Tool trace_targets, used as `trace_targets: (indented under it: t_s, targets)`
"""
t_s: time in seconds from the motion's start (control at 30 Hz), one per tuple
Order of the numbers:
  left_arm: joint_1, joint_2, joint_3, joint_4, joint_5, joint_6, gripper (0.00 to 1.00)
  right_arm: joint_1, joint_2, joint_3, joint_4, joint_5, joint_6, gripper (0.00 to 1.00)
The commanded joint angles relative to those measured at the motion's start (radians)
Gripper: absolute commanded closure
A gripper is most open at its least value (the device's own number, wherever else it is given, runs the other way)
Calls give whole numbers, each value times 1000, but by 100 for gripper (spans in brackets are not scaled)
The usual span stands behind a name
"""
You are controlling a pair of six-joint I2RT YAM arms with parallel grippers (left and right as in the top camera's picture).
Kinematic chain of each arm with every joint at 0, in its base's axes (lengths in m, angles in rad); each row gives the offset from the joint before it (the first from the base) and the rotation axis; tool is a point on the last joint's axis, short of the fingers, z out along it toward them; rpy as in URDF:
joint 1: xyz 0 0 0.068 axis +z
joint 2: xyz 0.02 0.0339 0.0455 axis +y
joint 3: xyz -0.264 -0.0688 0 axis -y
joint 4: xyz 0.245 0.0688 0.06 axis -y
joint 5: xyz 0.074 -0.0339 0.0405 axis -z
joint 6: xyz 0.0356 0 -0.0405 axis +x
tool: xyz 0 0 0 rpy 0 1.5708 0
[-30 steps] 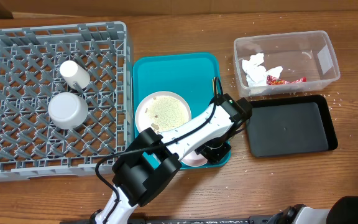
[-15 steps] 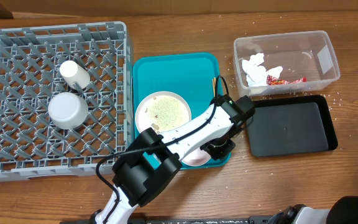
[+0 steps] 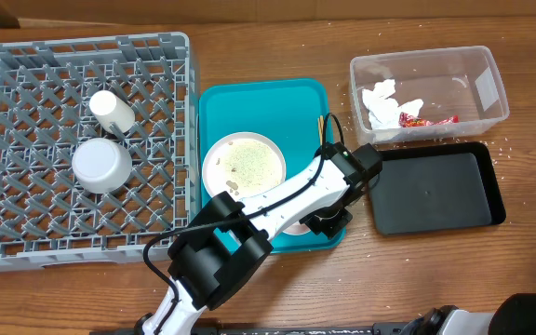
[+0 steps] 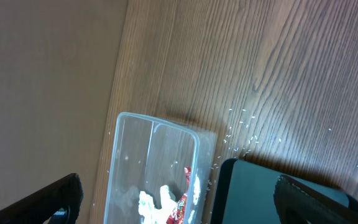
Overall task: Sort waste into correct bins and load items into the dishwasher
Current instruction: 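Grasp the pink bowl rim with the left gripper and lift, then carry the pink bowl left over the dish rack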
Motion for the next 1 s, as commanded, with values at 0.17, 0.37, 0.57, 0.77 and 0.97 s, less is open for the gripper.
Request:
trace_targets:
  t_s: [0.17,0.37,0.57,0.77,0.97]
  targets:
    - [5,8,233,-93,20,-12,96,-1,-29,22,2,10,4,0]
    - [122,0,597,-262,20,-38,96,-1,-29,22,2,10,4,0]
    - [368,-20,861,-330,151,-71,96,-1,-29,22,2,10,4,0]
    - [715,-21,933,-261,451,-32,96,-1,-29,22,2,10,4,0]
    - [1007,-20,927,-137,830,81,96,-1,-29,22,2,10,4,0]
